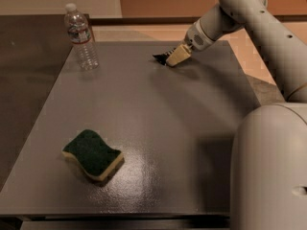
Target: Move rxbar chocolate near sponge
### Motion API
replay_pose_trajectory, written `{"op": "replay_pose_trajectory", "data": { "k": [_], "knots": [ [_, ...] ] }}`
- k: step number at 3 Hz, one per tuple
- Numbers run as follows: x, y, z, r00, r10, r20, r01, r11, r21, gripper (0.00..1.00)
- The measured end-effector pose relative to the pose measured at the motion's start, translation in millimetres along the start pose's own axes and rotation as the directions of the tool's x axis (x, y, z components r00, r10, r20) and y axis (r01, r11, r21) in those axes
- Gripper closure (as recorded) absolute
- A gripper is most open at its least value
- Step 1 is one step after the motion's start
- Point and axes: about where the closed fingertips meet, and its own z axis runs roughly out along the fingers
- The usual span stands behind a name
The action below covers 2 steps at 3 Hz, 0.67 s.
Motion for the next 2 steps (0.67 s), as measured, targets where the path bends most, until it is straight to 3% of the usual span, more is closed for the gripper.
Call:
{"op": "replay_pose_trajectory", "data": {
  "k": [2],
  "knots": [
    [-18.4,59.1,-45.6,0.997,-0.075,0.03,0.078,0.9917,-0.103,1.0]
  ]
}}
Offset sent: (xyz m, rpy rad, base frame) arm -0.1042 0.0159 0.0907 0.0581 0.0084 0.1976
